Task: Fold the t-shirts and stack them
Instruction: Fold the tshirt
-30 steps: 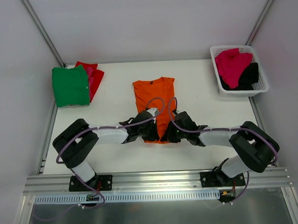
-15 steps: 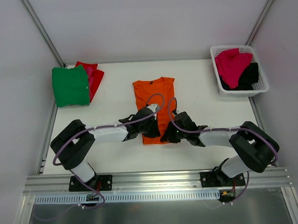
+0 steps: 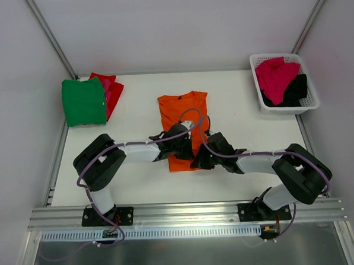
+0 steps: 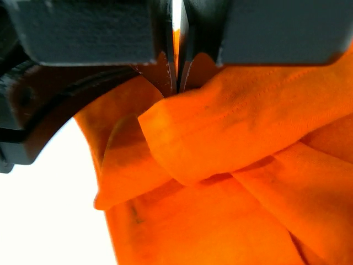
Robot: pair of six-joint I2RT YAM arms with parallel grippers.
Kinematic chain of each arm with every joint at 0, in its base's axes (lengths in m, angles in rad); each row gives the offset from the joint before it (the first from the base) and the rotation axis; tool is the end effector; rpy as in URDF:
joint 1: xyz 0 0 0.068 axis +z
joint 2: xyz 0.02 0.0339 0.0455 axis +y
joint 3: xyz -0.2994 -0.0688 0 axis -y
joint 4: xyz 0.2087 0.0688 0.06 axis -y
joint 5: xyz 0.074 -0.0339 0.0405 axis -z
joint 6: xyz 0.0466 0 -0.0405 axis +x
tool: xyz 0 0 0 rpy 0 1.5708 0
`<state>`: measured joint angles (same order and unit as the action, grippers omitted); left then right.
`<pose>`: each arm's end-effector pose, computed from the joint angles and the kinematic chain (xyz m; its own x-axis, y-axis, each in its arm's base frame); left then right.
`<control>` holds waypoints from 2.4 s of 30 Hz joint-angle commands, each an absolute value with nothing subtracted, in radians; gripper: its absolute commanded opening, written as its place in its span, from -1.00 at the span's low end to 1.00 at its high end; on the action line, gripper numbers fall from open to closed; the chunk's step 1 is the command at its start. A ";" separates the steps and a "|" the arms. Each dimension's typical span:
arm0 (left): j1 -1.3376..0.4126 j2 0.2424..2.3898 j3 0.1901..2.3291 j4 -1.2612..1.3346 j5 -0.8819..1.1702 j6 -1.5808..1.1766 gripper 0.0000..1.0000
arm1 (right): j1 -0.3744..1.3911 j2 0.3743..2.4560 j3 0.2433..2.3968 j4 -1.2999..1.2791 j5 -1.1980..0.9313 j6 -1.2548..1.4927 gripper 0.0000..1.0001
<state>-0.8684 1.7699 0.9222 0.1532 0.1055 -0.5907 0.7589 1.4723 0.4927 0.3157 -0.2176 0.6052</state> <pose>0.2255 -0.2740 0.2132 -0.7953 0.0823 -0.6006 0.4436 0.7544 -0.4839 0.1751 0.1799 0.1980 -0.8201 -0.0122 -0.5720 -0.3997 0.7277 0.5575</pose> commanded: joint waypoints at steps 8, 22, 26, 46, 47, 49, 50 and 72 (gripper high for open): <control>-0.856 1.704 0.900 0.124 0.100 -0.571 -1.00 | 0.758 1.496 0.465 0.275 -0.213 0.583 -0.99; -0.701 1.950 1.110 0.089 0.129 -0.488 -1.00 | 0.758 1.466 0.437 0.279 -0.210 0.584 -0.99; -0.669 1.988 1.181 0.062 0.137 -0.471 -1.00 | 0.758 1.468 0.430 0.284 -0.210 0.586 -0.99; -0.468 2.059 1.721 -0.255 0.173 -0.331 -1.00 | 0.755 1.447 0.394 0.282 -0.192 0.574 -0.99; -0.469 2.027 1.682 -0.255 0.185 -0.333 -1.00 | 0.755 1.447 0.394 0.282 -0.192 0.574 -0.99; -0.489 1.926 1.634 -0.255 0.187 -0.327 -1.00 | 0.755 1.451 0.396 0.284 -0.190 0.575 -0.99; -0.500 1.895 1.573 -0.253 0.183 -0.327 -1.00 | 0.755 1.451 0.397 0.285 -0.192 0.574 -0.99; -0.597 1.844 1.058 0.054 0.137 -0.459 -1.00 | 0.755 1.457 0.408 0.282 -0.193 0.571 -0.99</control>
